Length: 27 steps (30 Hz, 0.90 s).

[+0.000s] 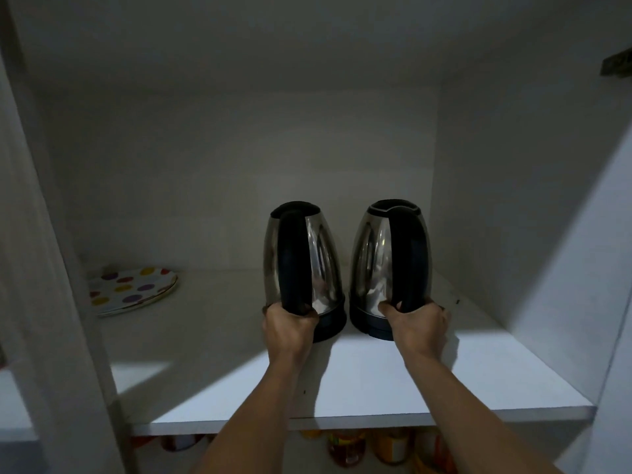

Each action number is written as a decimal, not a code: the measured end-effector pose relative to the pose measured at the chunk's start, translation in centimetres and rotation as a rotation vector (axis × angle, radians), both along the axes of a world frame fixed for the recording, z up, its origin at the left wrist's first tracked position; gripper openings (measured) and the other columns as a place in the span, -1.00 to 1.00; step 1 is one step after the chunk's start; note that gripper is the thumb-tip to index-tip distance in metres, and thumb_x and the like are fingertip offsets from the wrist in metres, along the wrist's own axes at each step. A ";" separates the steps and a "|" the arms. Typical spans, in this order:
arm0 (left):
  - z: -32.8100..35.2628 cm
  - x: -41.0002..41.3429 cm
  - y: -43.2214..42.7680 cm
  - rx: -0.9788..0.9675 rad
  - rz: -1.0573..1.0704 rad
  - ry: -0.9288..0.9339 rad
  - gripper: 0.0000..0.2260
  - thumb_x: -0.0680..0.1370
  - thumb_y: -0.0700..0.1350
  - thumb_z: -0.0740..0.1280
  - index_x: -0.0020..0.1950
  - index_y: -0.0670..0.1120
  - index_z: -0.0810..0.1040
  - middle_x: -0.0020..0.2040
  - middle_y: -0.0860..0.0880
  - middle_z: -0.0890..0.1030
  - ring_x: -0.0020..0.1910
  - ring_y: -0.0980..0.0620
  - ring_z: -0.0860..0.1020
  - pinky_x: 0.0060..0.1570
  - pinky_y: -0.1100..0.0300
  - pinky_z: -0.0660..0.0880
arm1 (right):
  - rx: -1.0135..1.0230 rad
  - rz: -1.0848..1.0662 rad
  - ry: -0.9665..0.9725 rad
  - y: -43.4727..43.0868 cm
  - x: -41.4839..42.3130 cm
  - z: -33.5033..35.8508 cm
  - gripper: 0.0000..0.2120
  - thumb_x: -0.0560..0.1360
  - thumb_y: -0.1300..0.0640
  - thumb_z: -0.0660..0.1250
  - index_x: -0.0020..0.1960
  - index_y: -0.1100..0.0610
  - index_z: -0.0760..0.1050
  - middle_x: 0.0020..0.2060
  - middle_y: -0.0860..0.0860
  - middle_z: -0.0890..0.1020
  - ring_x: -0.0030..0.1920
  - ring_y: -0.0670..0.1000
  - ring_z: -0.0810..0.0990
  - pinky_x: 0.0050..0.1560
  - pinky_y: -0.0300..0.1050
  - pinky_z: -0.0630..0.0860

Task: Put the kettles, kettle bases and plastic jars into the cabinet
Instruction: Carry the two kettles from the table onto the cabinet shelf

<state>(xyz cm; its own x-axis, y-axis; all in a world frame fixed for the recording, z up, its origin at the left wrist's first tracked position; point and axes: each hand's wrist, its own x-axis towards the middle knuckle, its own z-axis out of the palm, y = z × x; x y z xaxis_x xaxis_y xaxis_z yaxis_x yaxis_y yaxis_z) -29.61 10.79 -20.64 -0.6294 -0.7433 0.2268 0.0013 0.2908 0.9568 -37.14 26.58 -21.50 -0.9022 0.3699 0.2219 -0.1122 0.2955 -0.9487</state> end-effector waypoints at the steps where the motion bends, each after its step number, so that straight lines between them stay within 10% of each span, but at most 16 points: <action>1: -0.1 -0.4 -0.1 -0.002 0.002 0.007 -0.93 0.39 -0.21 0.46 -0.19 -0.14 0.59 -0.28 -0.11 0.62 -0.29 -0.09 0.57 -0.47 0.28 0.34 | -0.006 0.000 0.002 -0.1 -0.4 -0.1 -0.58 0.24 0.05 0.64 -0.03 0.26 0.63 0.09 0.22 0.51 -0.05 0.23 0.58 0.08 0.12 0.58; 18: -0.1 -10.8 -1.8 0.072 0.052 -0.014 -0.69 0.43 -0.15 0.46 0.14 -0.20 0.60 0.03 -0.20 0.65 -0.04 -0.18 0.63 -0.08 0.10 0.56 | 0.033 0.072 0.003 -2.5 -9.9 0.0 -0.55 0.23 -0.04 0.60 0.04 0.14 0.63 0.03 0.20 0.61 -0.05 0.19 0.66 0.04 0.08 0.62; 27: -0.1 -14.6 -2.5 0.053 0.074 -0.026 -0.77 0.41 -0.19 0.48 0.05 -0.21 0.65 -0.06 -0.20 0.67 -0.14 -0.11 0.62 -0.18 0.18 0.48 | 0.034 0.126 0.005 -2.8 -13.9 0.0 -0.53 0.29 -0.01 0.58 0.11 0.18 0.61 0.11 0.20 0.57 -0.07 0.21 0.65 0.08 0.07 0.59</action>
<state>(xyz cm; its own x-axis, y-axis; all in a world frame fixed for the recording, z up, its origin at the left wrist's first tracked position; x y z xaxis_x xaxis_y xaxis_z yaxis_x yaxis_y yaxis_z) -44.25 8.29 -20.70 -0.5772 -0.7987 0.1704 -0.0435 0.2385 0.9702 -51.04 23.82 -21.51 -0.9398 0.2458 0.2373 -0.1553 0.3111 -0.9376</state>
